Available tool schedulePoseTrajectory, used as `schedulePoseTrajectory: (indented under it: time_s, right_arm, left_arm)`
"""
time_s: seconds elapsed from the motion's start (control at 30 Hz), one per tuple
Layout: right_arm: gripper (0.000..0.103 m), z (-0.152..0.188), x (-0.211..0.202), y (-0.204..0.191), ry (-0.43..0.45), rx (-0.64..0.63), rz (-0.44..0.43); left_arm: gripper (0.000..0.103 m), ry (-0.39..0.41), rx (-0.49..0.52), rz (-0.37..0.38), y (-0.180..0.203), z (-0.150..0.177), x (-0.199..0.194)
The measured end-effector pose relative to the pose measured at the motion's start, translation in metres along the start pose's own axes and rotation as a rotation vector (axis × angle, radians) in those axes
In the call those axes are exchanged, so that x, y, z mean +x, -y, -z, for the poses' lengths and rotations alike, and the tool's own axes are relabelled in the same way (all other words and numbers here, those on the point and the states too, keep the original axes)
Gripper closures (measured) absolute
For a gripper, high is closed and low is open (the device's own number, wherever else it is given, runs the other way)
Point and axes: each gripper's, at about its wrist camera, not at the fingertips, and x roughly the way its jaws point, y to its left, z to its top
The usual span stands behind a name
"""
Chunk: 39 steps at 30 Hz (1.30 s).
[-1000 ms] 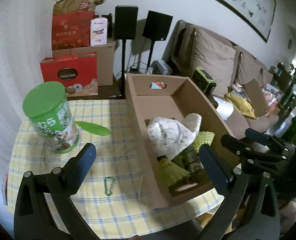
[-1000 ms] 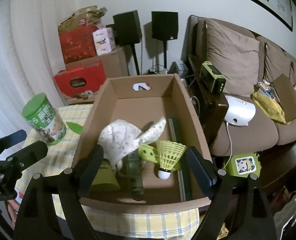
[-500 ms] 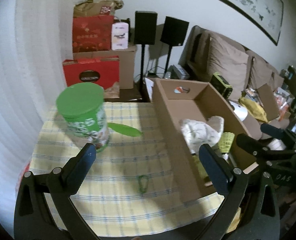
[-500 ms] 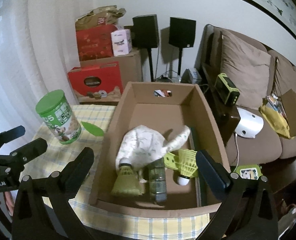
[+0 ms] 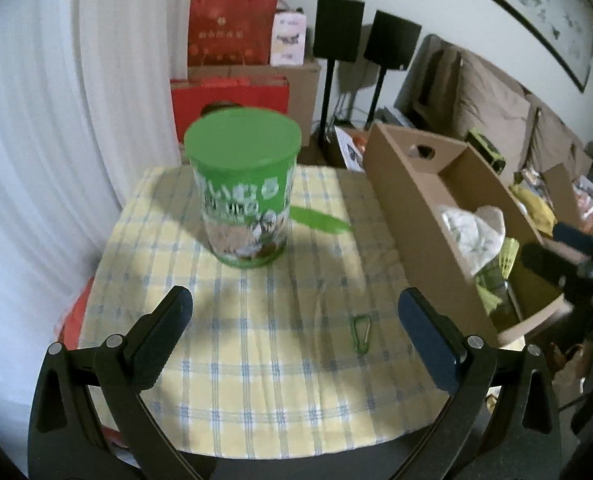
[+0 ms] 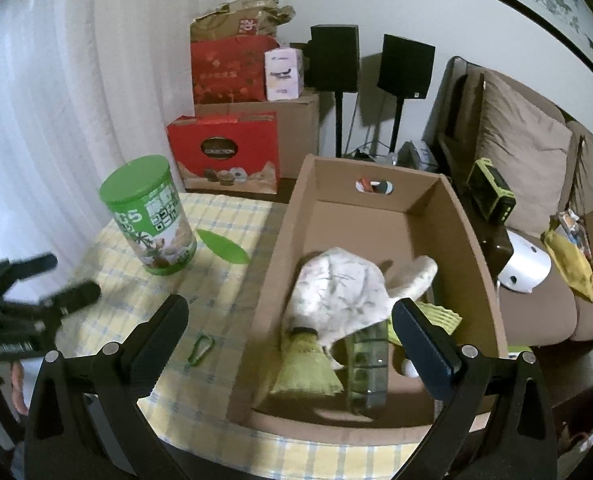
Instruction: Organize objects
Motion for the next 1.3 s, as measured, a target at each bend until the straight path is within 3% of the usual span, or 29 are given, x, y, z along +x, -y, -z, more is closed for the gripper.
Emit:
schedulePoseTrajectory:
  time_s: [0.1,0.23,0.3,0.43,0.67,1.03,1.3]
  right_arm:
    - [0.001,-0.005,0.002,-0.002,0.001,0.0,-0.02]
    - [0.003,-0.007,0.004,-0.006,-0.01,-0.003,-0.048]
    - [0.006,-0.007,0.006,-0.008,-0.015,-0.005,-0.058]
    - [0.011,-0.005,0.01,-0.008,-0.031,0.005,-0.071]
    - [0.02,-0.004,0.018,-0.003,-0.064,0.03,-0.093]
    - [0.023,-0.003,0.016,0.009,-0.063,0.057,-0.097]
    - [0.024,-0.003,0.022,0.01,-0.076,0.042,-0.093]
  left_arm:
    - [0.0,-0.027,0.001,0.03,-0.003,0.008,0.01]
    - [0.012,-0.086,-0.054,0.168,-0.01,0.013,0.028]
    - [0.016,-0.112,-0.08,0.203,-0.012,0.016,0.036]
    - [0.038,-0.149,-0.019,0.179,0.003,0.022,0.054]
    - [0.064,-0.205,0.092,0.183,0.037,0.032,0.084]
    - [0.079,-0.283,0.161,0.165,0.068,0.038,0.118]
    - [0.088,-0.26,0.183,0.175,0.064,0.042,0.117]
